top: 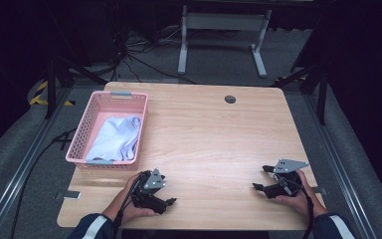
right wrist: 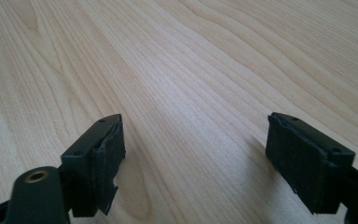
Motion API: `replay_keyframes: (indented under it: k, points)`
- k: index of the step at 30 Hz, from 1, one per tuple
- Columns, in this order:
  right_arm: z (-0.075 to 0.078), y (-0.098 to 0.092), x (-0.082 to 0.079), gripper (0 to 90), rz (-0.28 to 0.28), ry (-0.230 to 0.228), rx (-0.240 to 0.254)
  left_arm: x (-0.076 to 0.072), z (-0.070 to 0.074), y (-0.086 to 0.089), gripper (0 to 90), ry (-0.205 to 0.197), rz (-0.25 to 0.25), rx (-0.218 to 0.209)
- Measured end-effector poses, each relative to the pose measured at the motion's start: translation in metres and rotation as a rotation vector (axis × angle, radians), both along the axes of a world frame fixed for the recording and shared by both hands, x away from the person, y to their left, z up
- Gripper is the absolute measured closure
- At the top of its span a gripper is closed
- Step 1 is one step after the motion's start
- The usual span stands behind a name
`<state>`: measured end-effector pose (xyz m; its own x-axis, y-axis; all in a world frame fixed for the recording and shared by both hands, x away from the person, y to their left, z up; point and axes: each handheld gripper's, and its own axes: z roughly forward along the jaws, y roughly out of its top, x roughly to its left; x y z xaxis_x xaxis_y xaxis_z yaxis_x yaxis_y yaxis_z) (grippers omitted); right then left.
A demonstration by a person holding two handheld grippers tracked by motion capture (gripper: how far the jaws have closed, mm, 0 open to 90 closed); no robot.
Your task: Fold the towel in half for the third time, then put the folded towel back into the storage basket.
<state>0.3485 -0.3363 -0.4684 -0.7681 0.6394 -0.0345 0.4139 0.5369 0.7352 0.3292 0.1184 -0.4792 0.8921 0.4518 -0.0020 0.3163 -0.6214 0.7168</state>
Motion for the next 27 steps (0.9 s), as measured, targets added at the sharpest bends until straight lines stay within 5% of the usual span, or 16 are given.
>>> replay_keyframes:
  k: [27]
  points:
    - [-0.0001, -0.0001, -0.0012, 18.6, -0.038, 0.001, -0.001, 0.0030, 0.0007, -0.0016, 13.9, 0.008, -0.012, 0.013]
